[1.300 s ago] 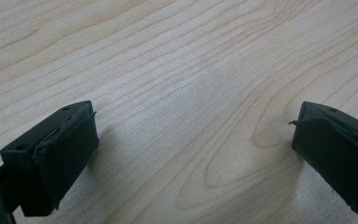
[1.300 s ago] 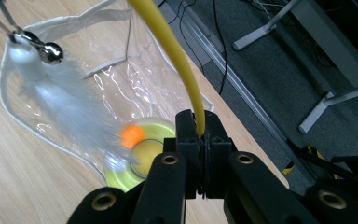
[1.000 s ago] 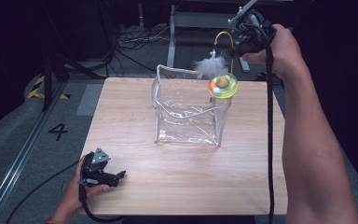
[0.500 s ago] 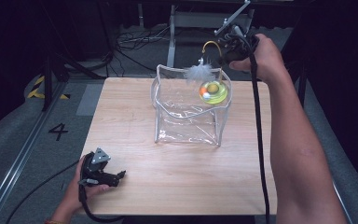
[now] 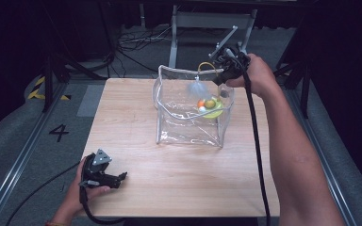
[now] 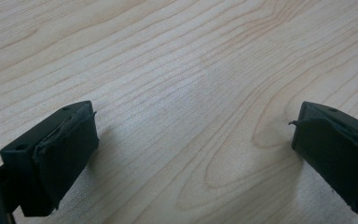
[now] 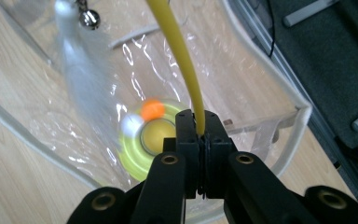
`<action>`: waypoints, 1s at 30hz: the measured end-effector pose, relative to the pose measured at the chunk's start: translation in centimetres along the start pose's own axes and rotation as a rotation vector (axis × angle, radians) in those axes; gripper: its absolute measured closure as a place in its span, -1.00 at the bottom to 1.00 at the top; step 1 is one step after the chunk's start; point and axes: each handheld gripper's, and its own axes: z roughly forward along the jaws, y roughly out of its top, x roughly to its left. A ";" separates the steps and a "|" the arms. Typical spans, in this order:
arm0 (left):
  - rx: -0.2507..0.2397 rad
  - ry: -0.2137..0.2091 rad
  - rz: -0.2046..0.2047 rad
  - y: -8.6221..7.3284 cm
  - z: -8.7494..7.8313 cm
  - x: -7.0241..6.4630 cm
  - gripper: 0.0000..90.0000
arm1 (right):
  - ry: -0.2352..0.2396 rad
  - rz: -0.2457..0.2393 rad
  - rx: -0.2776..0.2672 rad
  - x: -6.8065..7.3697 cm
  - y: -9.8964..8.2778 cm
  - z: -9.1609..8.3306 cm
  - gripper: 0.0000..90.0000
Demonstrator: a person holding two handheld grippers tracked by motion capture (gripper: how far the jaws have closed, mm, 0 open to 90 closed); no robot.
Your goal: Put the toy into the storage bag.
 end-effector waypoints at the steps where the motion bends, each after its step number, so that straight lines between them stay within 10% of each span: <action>1: 0.000 0.001 0.000 0.0 0.0 0.0 -0.99 | 0.008 -0.001 0.006 0.1 -0.2 0.2 0.96; 25: -0.001 0.004 0.011 0.0 0.0 0.1 -0.99 | 0.091 -0.028 0.143 1.6 -3.8 4.5 0.95; 30: 0.002 -0.002 -0.002 0.0 0.0 0.0 -0.99 | 0.095 -0.028 0.090 1.9 -3.9 4.3 0.89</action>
